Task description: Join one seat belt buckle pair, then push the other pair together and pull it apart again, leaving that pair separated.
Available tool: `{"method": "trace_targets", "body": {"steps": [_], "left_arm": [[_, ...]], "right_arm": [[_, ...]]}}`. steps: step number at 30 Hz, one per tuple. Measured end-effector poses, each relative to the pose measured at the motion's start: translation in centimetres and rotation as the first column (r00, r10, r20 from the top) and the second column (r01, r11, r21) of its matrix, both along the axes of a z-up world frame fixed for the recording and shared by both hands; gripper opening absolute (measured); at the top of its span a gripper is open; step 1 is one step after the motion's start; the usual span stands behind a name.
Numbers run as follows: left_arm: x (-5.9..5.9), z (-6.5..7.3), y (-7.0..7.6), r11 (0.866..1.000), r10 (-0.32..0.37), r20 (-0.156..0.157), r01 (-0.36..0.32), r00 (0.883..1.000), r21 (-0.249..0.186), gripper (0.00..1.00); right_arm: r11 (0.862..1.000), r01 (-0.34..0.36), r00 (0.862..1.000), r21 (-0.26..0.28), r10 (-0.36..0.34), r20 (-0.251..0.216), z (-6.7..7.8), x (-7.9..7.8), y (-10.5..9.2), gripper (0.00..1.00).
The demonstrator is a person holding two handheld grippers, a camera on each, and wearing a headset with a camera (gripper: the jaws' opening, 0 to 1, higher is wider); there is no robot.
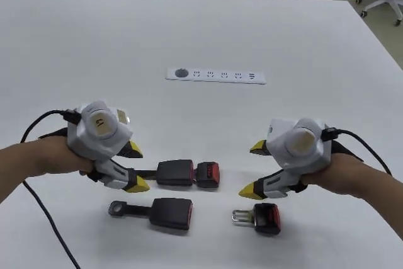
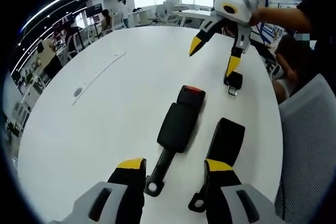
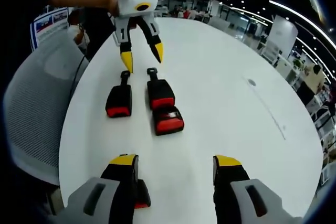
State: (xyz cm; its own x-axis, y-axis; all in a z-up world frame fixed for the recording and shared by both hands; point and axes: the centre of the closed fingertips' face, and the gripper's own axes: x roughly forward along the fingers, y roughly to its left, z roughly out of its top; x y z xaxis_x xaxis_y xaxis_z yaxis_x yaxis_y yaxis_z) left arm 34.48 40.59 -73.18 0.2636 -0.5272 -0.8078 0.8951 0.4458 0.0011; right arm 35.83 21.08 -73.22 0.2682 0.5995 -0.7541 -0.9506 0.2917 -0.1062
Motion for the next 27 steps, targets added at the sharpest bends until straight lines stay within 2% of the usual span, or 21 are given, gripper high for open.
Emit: {"method": "trace_targets", "body": {"steps": [2, 4, 8, 11, 13, 21, 23, 25, 27], "left_arm": [[-0.3, 0.1, 0.2, 0.999, 0.019, 0.008, -0.019, 1.0, -0.026, 0.46], [-0.7, 0.3, 0.2, 0.997, 0.044, 0.017, -0.043, 0.999, -0.069, 0.48], [-1.6, 0.3, 0.8, 0.991, 0.079, 0.031, -0.075, 0.996, -0.113, 0.49], [-1.9, 0.8, 1.2, 0.979, 0.125, 0.048, -0.116, 0.991, -0.166, 0.5], [-2.2, 0.9, 1.8, 0.973, 0.148, 0.058, -0.135, 0.987, -0.185, 0.5], [-3.4, 1.3, 3.1, 0.953, 0.207, 0.085, -0.181, 0.975, -0.241, 0.55], [-3.9, 1.2, 3.2, 0.952, 0.212, 0.084, -0.187, 0.974, -0.243, 0.56], [-4.4, 0.5, 3.9, 0.958, 0.204, 0.089, -0.18, 0.975, -0.225, 0.56], [-5.0, 0.6, 3.7, 0.956, 0.212, 0.097, -0.185, 0.973, -0.228, 0.59]], "right_arm": [[1.0, 0.016, 1.0, 0.013, -0.016, 0.001, 0.1, -0.2, -0.3, 0.58], [0.999, 0.031, 0.999, 0.026, -0.032, 0.003, 0.4, -0.6, -0.8, 0.59], [0.996, 0.071, 0.997, 0.053, -0.072, 0.019, 0.5, -0.7, -2.1, 0.62], [0.992, 0.099, 0.995, 0.084, -0.1, 0.017, 0.7, -1.3, -2.8, 0.64], [0.988, 0.118, 0.993, 0.099, -0.121, 0.016, 0.7, -1.7, -3.3, 0.67], [0.975, 0.177, 0.984, 0.134, -0.18, 0.011, 0.5, -3.3, -5.1, 0.72], [0.968, 0.198, 0.98, 0.152, -0.201, 0.002, 0.6, -3.9, -5.3, 0.74], [0.963, 0.213, 0.976, 0.163, -0.216, 0.001, 0.5, -4.4, -5.6, 0.76], [0.959, 0.223, 0.974, 0.174, -0.227, 0.002, 0.8, -4.9, -5.7, 0.78]]}}
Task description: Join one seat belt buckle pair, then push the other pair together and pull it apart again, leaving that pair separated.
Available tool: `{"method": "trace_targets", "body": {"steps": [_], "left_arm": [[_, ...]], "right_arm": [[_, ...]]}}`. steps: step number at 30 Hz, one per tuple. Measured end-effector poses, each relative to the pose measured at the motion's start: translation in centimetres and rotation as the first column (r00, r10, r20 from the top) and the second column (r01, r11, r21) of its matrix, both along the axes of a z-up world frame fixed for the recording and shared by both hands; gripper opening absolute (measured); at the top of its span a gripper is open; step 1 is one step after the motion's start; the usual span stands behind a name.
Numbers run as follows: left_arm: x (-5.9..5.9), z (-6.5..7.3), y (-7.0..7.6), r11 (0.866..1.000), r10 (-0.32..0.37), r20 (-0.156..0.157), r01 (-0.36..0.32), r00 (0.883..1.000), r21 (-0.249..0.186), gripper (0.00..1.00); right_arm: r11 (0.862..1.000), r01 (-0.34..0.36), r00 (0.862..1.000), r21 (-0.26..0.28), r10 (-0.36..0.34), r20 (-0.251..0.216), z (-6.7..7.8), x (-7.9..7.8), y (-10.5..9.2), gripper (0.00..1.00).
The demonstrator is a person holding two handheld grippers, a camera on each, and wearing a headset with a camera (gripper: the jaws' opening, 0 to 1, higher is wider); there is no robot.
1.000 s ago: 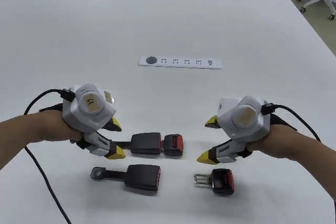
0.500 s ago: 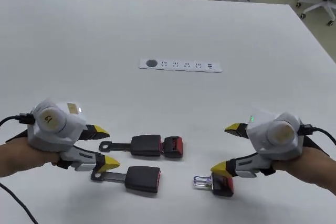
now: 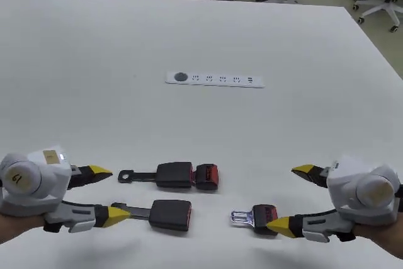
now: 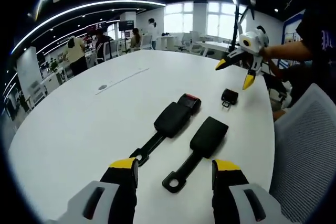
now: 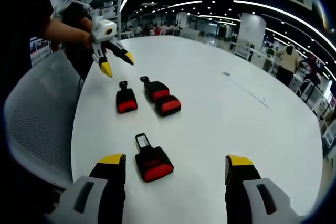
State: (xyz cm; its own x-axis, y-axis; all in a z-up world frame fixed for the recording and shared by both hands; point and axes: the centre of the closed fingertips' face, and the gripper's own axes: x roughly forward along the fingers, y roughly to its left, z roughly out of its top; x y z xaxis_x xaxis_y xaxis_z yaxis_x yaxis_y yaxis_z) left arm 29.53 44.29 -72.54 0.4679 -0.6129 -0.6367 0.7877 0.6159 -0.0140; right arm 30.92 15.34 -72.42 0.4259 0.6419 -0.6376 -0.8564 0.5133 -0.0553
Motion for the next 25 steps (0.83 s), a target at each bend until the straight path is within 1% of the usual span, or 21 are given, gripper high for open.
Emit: {"method": "trace_targets", "body": {"steps": [1, 2, 4, 6, 7, 8, 10, 11, 13, 15, 18, 19, 23, 25], "left_arm": [[-0.1, 0.1, 0.2, 1.0, 0.015, 0.005, -0.015, 1.0, -0.018, 0.6], [-0.1, 0.2, 0.2, 0.999, 0.022, 0.011, -0.022, 1.0, -0.028, 0.62], [-0.5, 0.3, 0.1, 0.999, 0.032, 0.028, -0.031, 0.999, -0.035, 0.66], [-1.0, 0.6, -0.4, 0.998, 0.041, 0.035, -0.039, 0.999, -0.045, 0.7], [-0.9, 0.7, 0.0, 0.998, 0.045, 0.038, -0.043, 0.998, -0.046, 0.72], [-1.0, 0.7, 0.1, 0.998, 0.049, 0.044, -0.047, 0.998, -0.044, 0.74], [-1.0, 0.7, 0.3, 0.997, 0.059, 0.05, -0.056, 0.997, -0.046, 0.78], [-1.0, 0.7, 0.2, 0.996, 0.069, 0.053, -0.066, 0.996, -0.055, 0.81], [-1.0, 0.7, 0.3, 0.993, 0.096, 0.058, -0.091, 0.994, -0.074, 0.85], [-0.9, 0.6, 0.1, 0.99, 0.115, 0.057, -0.11, 0.992, -0.089, 0.91], [-0.8, 0.3, 0.3, 0.987, 0.133, 0.066, -0.126, 0.989, -0.096, 1.0], [-0.9, 0.5, 0.0, 0.987, 0.133, 0.072, -0.126, 0.988, -0.101, 1.0], [-0.9, 0.6, 0.1, 0.986, 0.138, 0.072, -0.13, 0.988, -0.102, 1.0], [-1.0, 0.5, 0.4, 0.987, 0.137, 0.079, -0.129, 0.987, -0.098, 1.0]], "right_arm": [[1.0, 0.008, 1.0, 0.006, -0.008, -0.001, 0.2, -0.3, -0.1, 0.79], [1.0, 0.015, 1.0, 0.014, -0.015, -0.001, -0.1, -0.2, -0.3, 0.8], [0.999, 0.025, 1.0, 0.027, -0.026, 0.004, 0.0, -0.5, -0.5, 0.83], [0.999, 0.036, 0.999, 0.032, -0.036, 0.008, 0.1, -0.8, -0.5, 0.87], [0.998, 0.043, 0.999, 0.042, -0.043, 0.011, 0.2, -0.9, -0.5, 0.89], [0.997, 0.046, 0.999, 0.057, -0.047, 0.011, 0.2, -1.0, -0.5, 0.91], [0.997, 0.053, 0.998, 0.063, -0.054, 0.014, 0.0, -1.1, -0.6, 0.97], [0.996, 0.058, 0.998, 0.068, -0.059, 0.015, -0.1, -1.1, -0.6, 0.99], [0.996, 0.06, 0.998, 0.071, -0.061, 0.015, 0.1, -1.6, -0.2, 0.99], [0.995, 0.069, 0.997, 0.077, -0.07, 0.014, -0.4, -1.4, -0.4, 0.99], [0.992, 0.088, 0.996, 0.092, -0.09, 0.015, -0.1, -1.3, -0.3, 0.99], [0.992, 0.087, 0.996, 0.095, -0.089, 0.012, -0.1, -1.4, -0.2, 0.99], [0.992, 0.078, 0.997, 0.095, -0.08, 0.015, -0.4, -1.5, -0.1, 0.99], [0.992, 0.079, 0.997, 0.097, -0.081, 0.015, -0.1, -1.7, 0.0, 0.99]]}}
